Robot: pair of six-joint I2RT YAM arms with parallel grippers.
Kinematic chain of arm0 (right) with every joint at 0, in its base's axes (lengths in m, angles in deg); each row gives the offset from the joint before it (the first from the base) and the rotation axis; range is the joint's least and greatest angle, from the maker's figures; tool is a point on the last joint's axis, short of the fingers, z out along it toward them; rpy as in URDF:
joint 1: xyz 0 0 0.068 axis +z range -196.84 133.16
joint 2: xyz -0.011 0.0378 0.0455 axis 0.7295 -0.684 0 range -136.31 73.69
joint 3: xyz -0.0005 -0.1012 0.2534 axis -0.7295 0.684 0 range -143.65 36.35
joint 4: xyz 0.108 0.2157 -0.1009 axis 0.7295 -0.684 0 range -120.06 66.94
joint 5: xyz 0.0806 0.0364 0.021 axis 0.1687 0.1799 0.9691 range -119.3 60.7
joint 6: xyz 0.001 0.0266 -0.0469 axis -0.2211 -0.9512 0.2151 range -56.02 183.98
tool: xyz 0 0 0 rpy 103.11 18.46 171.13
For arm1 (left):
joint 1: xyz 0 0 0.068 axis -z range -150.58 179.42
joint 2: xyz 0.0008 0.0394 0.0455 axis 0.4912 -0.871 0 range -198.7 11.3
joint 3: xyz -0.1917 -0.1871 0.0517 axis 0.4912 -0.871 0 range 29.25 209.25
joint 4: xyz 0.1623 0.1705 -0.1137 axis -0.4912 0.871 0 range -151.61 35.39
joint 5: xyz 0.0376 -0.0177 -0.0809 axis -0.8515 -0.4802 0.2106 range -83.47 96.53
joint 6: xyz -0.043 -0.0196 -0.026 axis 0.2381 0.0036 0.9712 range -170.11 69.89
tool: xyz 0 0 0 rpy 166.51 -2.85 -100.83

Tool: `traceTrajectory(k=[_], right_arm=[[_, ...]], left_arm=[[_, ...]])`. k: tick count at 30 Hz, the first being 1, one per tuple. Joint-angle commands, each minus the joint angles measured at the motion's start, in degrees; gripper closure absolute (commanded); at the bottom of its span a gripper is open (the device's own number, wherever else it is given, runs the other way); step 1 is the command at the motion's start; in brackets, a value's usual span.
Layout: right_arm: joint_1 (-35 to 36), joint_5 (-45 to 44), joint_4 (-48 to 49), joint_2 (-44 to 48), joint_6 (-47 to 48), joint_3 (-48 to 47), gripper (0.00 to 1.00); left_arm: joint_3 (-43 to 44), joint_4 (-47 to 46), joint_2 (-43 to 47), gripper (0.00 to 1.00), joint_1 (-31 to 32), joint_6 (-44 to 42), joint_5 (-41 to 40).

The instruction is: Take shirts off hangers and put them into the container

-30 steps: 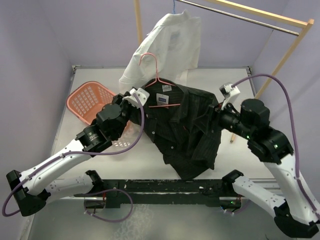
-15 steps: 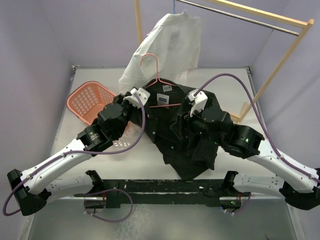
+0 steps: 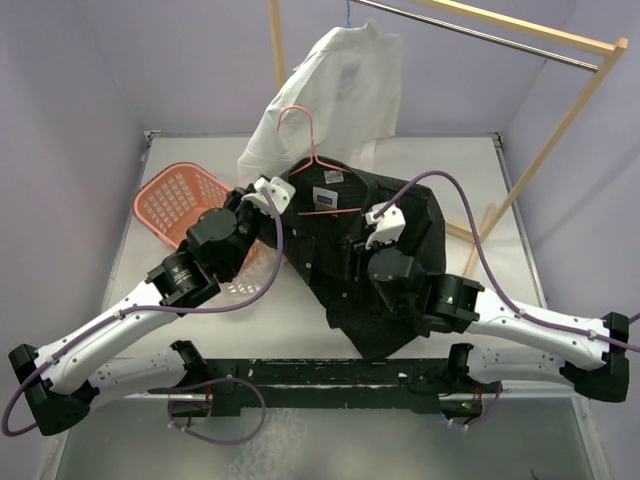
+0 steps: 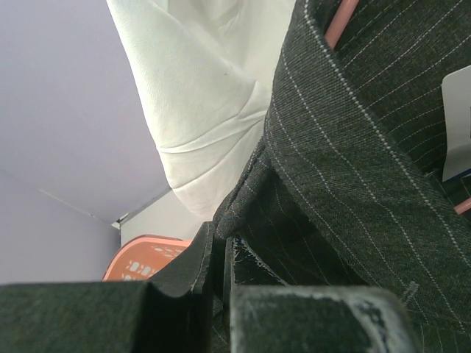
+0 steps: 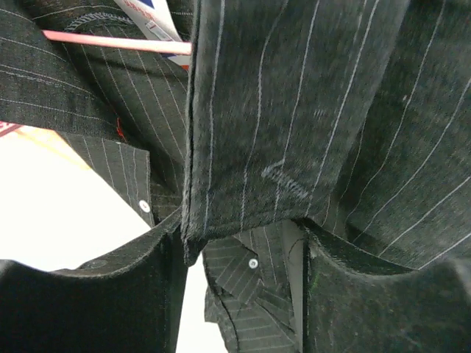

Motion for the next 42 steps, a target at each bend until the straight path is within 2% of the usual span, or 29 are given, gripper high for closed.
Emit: traceTrajectory(k=[1,4,9,21,22,23,26,29,32,34,37,42], right_arm=[[4.8,-15.7,15.9,0.7,0.5,5.2,0.48],[7.3,-19.9,26.0,1.1,5.0,9.6,0.49],[10.1,-20.5,40.3,1.3,11.6,14.7,0.5],[12.7,-26.5,42.2,2.6,14.6,14.0,0.51],[12.7,-26.7,42.9,2.5,15.2,14.1,0.55],[12.7,-27.2,43.8,2.2,15.7,14.1,0.62],[12.7,-30.5,44.0,0.4,17.0,12.3,1.0],[12.7,-34.4,43.9,-0.1,20.4,10.2,1.0],[12.7,-36.2,38.6,4.9,21.8,7.8,1.0],[12.7,-37.2,29.6,9.9,19.6,5.0,1.0],[12.7,-37.8,10.8,17.4,11.7,-1.9,1.0],[12.7,-37.5,-4.2,23.7,14.0,-12.8,1.0]], left_arm=[[1.0,-4.4,1.9,1.0,-0.3,2.3,0.8],[0.6,-4.6,2.4,1.0,-0.3,2.3,1.0],[0.5,-4.6,2.3,1.0,-0.3,2.6,1.3],[0.3,-4.3,2.2,1.0,-0.3,2.9,1.9],[0.3,-4.3,2.3,1.0,-0.3,3.0,1.9],[0.2,-4.3,2.4,1.0,-0.3,2.9,1.9],[0.1,-4.3,2.5,1.0,-0.3,3.0,2.1],[0.0,-4.4,2.6,1.0,-0.3,3.0,2.2],[-0.3,-4.4,2.7,1.0,-0.3,2.9,2.3],[-0.6,-4.5,2.8,1.0,-0.3,2.7,2.2],[-0.7,-4.1,2.6,1.0,-0.3,2.3,2.6],[-1.8,-3.9,3.8,1.0,-0.3,1.7,6.7]])
